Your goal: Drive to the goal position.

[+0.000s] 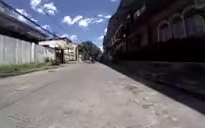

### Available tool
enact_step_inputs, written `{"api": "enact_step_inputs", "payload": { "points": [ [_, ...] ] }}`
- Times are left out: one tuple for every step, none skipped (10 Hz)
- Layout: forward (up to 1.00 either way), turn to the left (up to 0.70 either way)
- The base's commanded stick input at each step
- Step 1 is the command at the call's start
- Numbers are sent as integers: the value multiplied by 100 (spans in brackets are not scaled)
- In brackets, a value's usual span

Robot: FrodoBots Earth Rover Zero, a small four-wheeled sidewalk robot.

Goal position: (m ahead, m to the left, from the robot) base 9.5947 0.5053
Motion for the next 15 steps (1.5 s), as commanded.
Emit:
{"api": "enact_step_inputs", "payload": {
  "points": [
    [100, 4],
    [100, 16],
    [100, 4],
    [100, 1],
    [100, 0],
    [100, 0],
    [100, 0],
    [100, 0],
    [100, -19],
    [100, -40],
    [100, -40],
    [100, 2],
    [100, 0],
    [100, 0],
    [100, 0]
  ]
}}
